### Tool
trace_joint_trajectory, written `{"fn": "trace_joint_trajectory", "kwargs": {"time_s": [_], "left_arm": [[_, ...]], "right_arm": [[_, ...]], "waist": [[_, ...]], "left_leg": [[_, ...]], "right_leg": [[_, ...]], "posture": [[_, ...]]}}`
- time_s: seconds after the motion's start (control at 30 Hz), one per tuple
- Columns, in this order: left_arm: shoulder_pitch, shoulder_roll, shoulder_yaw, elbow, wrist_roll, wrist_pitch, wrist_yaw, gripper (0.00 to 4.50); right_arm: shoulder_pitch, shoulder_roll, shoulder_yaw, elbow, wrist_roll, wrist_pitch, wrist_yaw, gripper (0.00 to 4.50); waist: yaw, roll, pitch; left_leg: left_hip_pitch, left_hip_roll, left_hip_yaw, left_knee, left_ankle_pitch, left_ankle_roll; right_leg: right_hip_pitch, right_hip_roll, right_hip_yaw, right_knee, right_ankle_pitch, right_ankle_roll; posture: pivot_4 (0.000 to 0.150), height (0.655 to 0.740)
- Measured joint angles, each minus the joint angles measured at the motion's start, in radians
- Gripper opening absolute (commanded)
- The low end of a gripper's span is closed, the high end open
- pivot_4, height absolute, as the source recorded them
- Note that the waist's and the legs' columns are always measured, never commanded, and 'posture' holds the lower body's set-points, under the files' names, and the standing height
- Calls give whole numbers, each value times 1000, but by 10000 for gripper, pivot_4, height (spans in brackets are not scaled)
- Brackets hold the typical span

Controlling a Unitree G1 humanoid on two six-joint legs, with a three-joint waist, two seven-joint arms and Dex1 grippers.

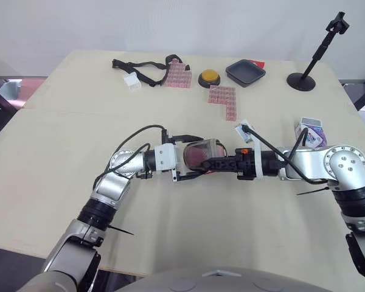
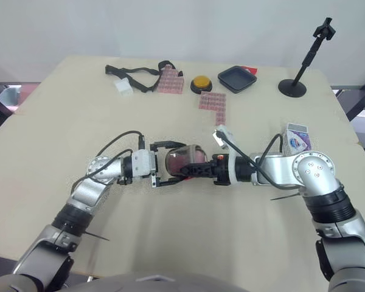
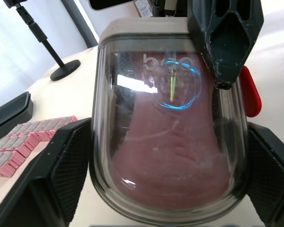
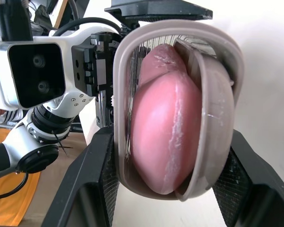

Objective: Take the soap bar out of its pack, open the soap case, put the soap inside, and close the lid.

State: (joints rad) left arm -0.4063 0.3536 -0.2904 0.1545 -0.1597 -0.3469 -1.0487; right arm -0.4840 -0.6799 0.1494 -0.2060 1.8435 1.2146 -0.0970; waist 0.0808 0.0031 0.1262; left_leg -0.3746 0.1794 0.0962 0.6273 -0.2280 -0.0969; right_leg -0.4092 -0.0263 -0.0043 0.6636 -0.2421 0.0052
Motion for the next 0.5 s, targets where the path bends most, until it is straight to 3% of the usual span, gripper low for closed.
{"fn": "trace_joint_trajectory", "kwargs": {"time_s": [0.33,0.5], "left_arm": [[-73,154,10,30,-123,275,-233,45000],[-135,159,11,14,-184,532,-259,45000]], "right_arm": [[-53,-77,6,-11,-168,80,138,21199],[-201,-211,100,-99,-460,119,362,21192]], "waist": [[0,0,0],[4,1,3]], "left_leg": [[0,0,0,-1,0,0],[-1,0,-1,-1,0,-1]], "right_leg": [[0,0,0,-1,0,0],[0,0,-1,-1,0,0]], "posture": [[1500,7287],[1500,7287]]}}
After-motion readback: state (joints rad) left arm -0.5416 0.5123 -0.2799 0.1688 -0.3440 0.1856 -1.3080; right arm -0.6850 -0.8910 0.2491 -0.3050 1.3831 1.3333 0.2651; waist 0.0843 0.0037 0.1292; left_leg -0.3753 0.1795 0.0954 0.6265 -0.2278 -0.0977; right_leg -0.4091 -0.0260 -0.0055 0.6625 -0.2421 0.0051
